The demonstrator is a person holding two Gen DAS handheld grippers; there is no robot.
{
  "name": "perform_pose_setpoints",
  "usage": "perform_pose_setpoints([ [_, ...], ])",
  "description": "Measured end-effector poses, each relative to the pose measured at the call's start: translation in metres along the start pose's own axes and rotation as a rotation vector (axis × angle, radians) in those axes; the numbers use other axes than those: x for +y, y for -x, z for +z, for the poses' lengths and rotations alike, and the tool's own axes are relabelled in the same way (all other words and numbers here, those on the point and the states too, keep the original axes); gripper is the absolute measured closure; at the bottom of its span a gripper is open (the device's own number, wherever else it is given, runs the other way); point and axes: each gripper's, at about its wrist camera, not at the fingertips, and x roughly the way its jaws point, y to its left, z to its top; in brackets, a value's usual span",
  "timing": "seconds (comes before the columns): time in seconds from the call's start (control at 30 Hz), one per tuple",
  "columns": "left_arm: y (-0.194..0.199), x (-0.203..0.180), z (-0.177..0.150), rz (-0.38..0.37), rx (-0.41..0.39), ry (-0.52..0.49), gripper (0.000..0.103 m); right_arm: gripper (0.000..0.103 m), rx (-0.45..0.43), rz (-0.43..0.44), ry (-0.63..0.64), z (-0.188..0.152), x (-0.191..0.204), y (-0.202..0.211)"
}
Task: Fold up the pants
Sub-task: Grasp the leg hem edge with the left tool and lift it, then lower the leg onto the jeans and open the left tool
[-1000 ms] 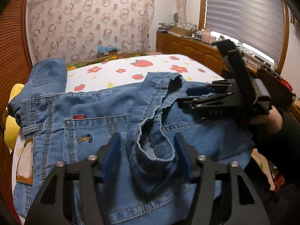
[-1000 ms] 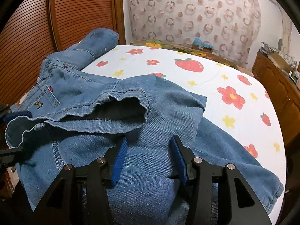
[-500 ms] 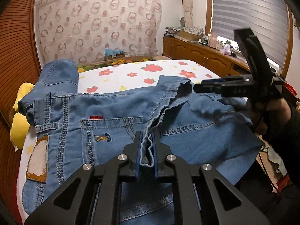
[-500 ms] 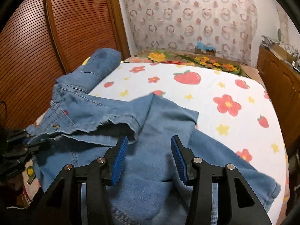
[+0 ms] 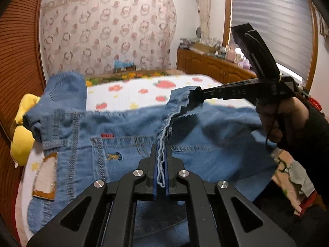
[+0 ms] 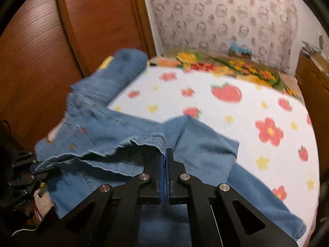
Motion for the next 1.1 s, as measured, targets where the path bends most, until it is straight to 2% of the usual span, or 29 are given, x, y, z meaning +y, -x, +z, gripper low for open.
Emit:
perform_pose_setpoints([
  [0.23,0.06,0.01,0.013,-0.006,-0.118,0.029,0.097,0.101,-0.108,0.029,0.115,0.036,0.048,0.054],
  [0.4,0.09,0.034,0.007,0.035,-0.151,0.068,0.097,0.101,-0.137,0.059,0.189,0.062,0.086,0.063],
  [0.63,0.109,0.071,-0.02,0.105,-0.138,0.143,0.097,0.101,-0.11,0.11,0.267,0.083,0.13,0.036],
  [0.83,0.094,0.096,-0.047,0.136,-0.073,0.207,0.097,0.101,-0.044,0.107,0.335,0.099,0.16,-0.016],
  [1.1,0.081,0.104,-0.06,0.145,-0.022,0.232,0.097,0.101,0.032,0.111,0.325,0.11,0.169,-0.062],
])
